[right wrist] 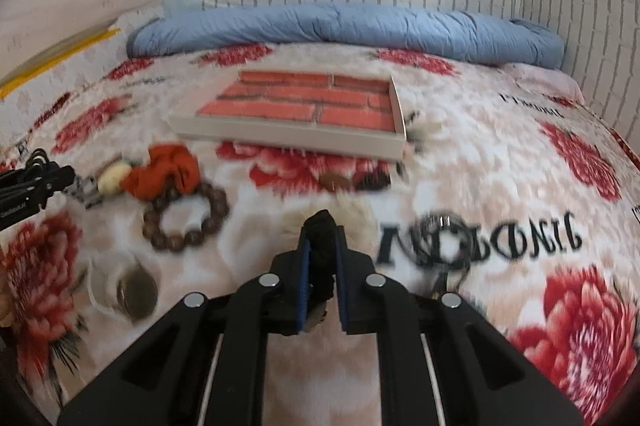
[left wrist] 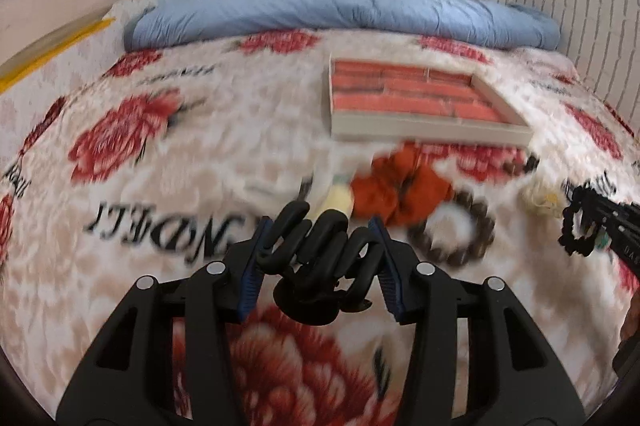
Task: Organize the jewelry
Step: 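Carry both items into the brick-pattern tray and open both tools to release them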
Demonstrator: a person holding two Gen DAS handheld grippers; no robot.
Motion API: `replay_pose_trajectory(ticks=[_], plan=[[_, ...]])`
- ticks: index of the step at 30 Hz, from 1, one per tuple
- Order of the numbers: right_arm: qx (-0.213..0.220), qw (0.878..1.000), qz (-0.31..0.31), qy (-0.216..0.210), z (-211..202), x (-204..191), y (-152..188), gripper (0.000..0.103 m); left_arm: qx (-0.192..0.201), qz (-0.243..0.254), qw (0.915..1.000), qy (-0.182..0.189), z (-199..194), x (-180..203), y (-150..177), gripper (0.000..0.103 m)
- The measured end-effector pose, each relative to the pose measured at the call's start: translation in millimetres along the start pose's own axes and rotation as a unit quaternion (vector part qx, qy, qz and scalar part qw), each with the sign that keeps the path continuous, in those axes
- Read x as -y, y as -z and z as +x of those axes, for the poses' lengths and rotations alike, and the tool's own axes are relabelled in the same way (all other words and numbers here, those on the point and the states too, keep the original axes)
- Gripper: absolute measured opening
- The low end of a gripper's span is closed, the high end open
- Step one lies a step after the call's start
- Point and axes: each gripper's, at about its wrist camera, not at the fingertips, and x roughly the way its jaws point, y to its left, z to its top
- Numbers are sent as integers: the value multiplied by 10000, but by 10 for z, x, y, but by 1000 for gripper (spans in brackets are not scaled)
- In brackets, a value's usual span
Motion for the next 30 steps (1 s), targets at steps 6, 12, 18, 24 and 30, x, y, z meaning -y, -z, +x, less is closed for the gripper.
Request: replay_pose_trajectory(ticks=[6, 12, 18, 24, 30], plan=[[286, 9994, 43, -197, 118, 55, -545, 12, 247, -18, 9997, 74, 189, 118, -636, 48], [335, 9990, 87, -288, 479, 114, -1103, 12, 362, -3, 9993, 127, 559, 288, -1264, 48], [239, 9991, 182, -296, 1056, 172, -1554, 11, 324, 100, 9993, 166, 1120, 506, -1780, 48], [61, 9995, 228, -227, 1685, 188, -1885, 11, 8, 122, 9997, 228, 1781, 726, -2106, 48], [-211, 9993, 297, 26, 2238, 289, -2099, 11, -331, 331, 9989, 39, 2394, 938, -2262, 48]])
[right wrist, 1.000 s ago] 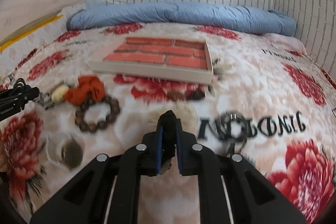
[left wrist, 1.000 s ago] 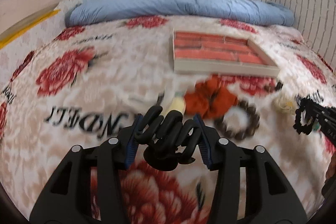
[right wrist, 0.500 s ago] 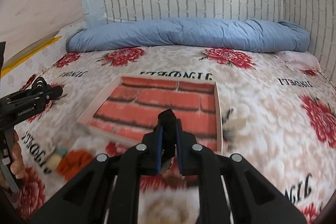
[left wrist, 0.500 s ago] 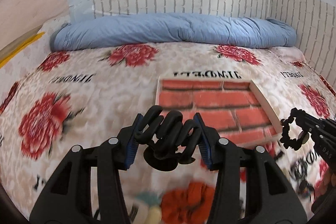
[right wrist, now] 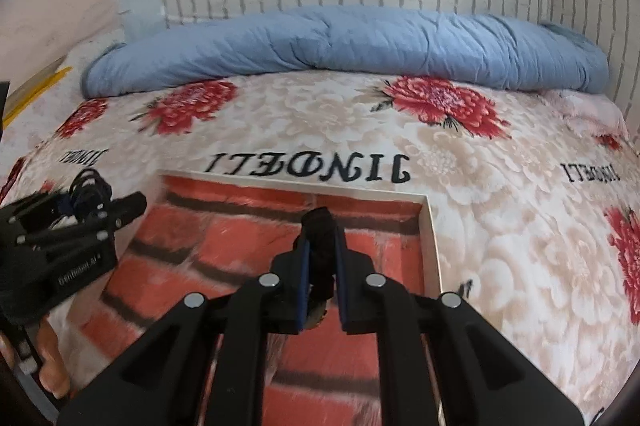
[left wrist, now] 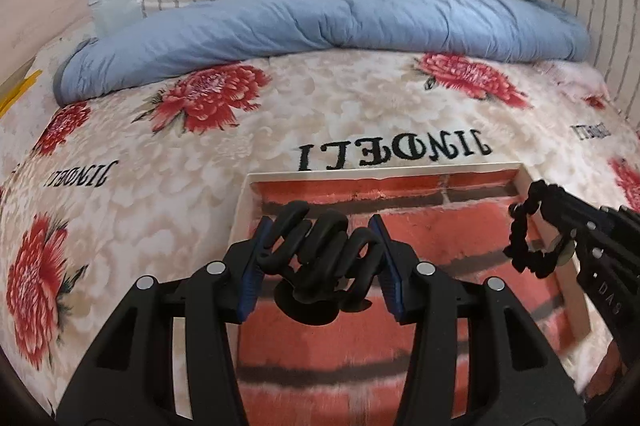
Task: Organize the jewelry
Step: 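Carry both items into the brick-pattern tray and open both tools to release them, then lift both open tools out of the tray toward the remaining jewelry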
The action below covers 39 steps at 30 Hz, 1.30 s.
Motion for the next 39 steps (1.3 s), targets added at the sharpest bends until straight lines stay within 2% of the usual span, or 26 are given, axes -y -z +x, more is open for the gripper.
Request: replay_pose_trajectory(ticks=[11, 16, 20, 27, 34, 35, 37, 39], plan=[[-751, 9967, 214, 233, 757, 232, -217, 11, -631, 154, 9979, 3, 756, 173, -161, 48], [-1122, 9929, 221, 331, 957, 313, -242, 11, -1021, 146, 9945, 196, 983, 211, -153, 48], [-1412, 9891, 261, 341, 1097, 365, -211, 11, -1260, 55, 9919, 180, 1131, 197, -137, 48], [-1499, 9876, 305, 354, 1236, 374, -161, 12, -1233, 66, 9923, 96, 1183, 212, -165, 50], [-1518, 9872, 391, 283, 1184, 394, -181, 16, -1302, -51, 9915, 38, 1162, 152, -197, 62], [-1501, 9875, 404, 269, 1153, 407, -190, 18, -1289, -56, 9916, 47, 1130, 152, -201, 65], [-1456, 9880, 444, 253, 1050, 439, -229, 32, -1245, -20, 9922, 53, 1039, 170, -225, 66], [-1350, 9892, 546, 175, 915, 485, -284, 35, -1159, 47, 9932, 26, 896, 190, -277, 71]])
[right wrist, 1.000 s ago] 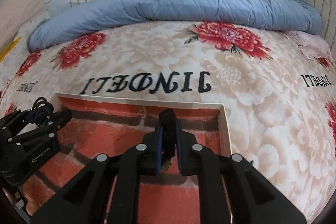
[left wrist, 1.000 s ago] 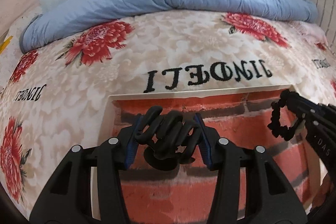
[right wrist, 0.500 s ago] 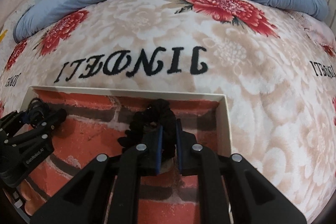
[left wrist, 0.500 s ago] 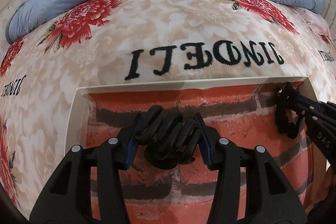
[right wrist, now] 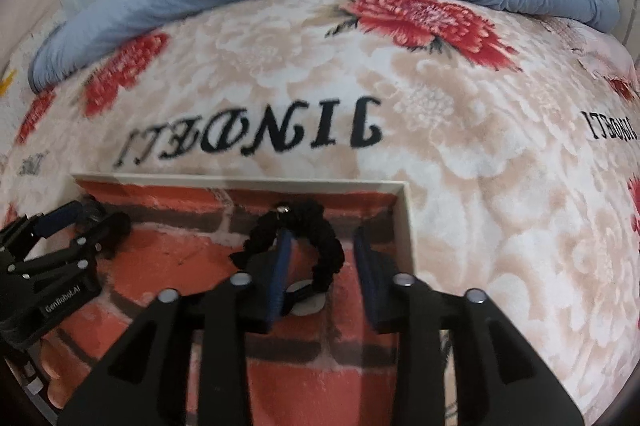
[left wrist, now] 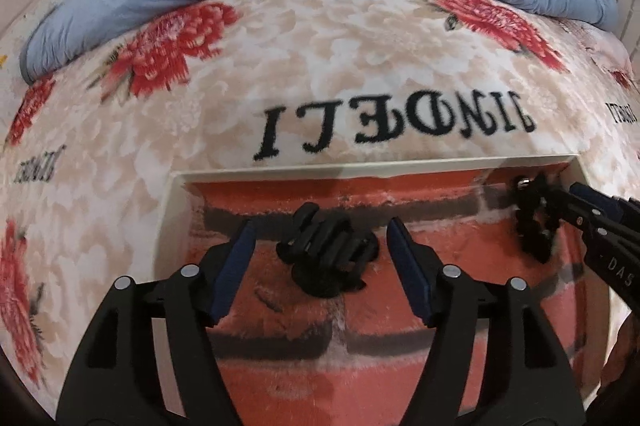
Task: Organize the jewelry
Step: 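Lift both open tools out of the tray toward the remaining jewelry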
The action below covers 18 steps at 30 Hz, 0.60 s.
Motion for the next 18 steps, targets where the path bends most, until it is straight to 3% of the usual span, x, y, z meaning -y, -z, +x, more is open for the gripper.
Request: replay_pose_trajectory(ticks=[2, 4, 7, 11, 13, 18], plan=[[79, 10000, 30, -49, -127, 30, -10, 41, 169, -5, 9999, -29, -209, -8, -19, 83], [232, 9997, -7, 12, -327, 50, -8, 54, 283, -43, 9996, 7, -371, -41, -17, 88], [370, 9993, -20, -4, -557, 84, 32, 64, 447, -179, 9988, 106, -660, -126, 27, 94], [566, 9983, -103, -6, -898, 121, 178, 72, 622, -288, 9975, 176, -1044, -220, 167, 98], [635, 9979, -143, 34, -1019, 129, 248, 81, 707, -308, 9968, 200, -1226, -252, 255, 98], [820, 9966, -73, 38, -1386, 234, 547, 89, 849, -394, 9953, 249, -1612, -306, 490, 98]])
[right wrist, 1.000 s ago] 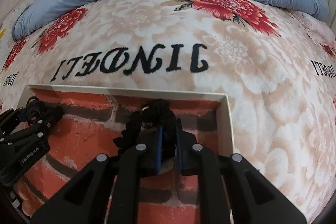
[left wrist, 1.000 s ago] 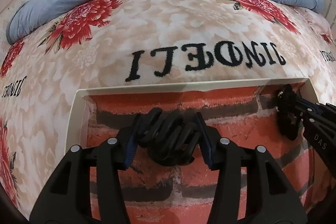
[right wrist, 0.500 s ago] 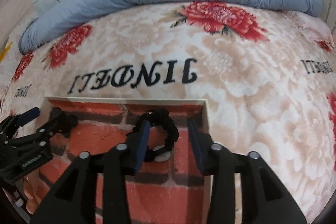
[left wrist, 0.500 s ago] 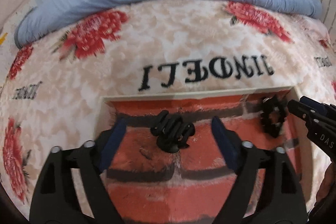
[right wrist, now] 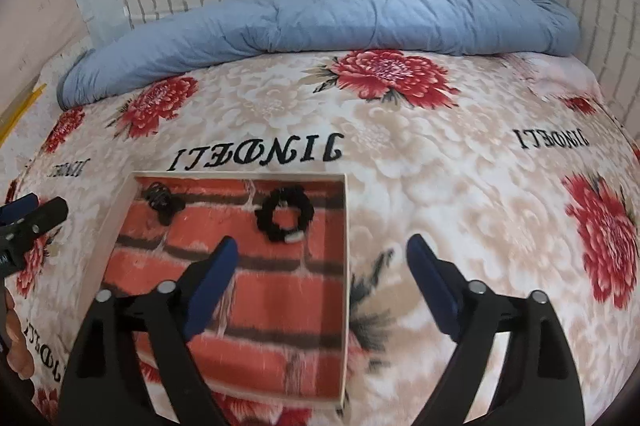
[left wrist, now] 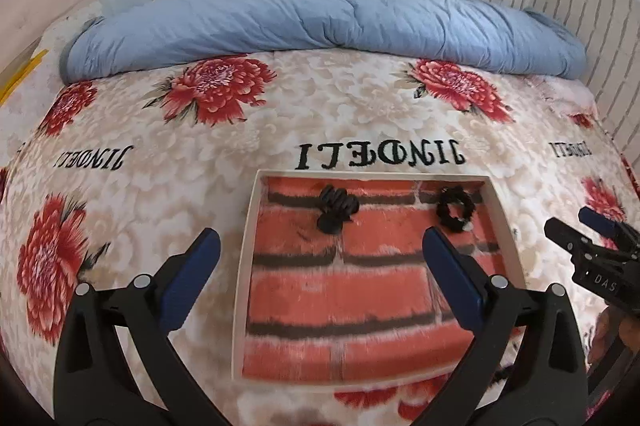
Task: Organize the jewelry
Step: 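Lift both open tools out of the tray toward the remaining jewelry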
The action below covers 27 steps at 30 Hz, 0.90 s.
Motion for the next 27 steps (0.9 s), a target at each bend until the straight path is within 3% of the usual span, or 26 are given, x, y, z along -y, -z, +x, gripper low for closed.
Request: replay_pose_trajectory(ticks=[11, 23, 27], plan=[[140, 9992, 205, 318, -474, 250, 650, 91, 471, -58, 9989, 61, -639, -21, 625, 98], [427, 9981, -261, 353, -829, 268, 1271, 95, 229, 143, 9996, -20, -677, -58, 1386, 98], [414, 9979, -270, 421, -860, 313, 1434, 95, 169, 106, 9997, 122, -705, -94, 1572, 98]])
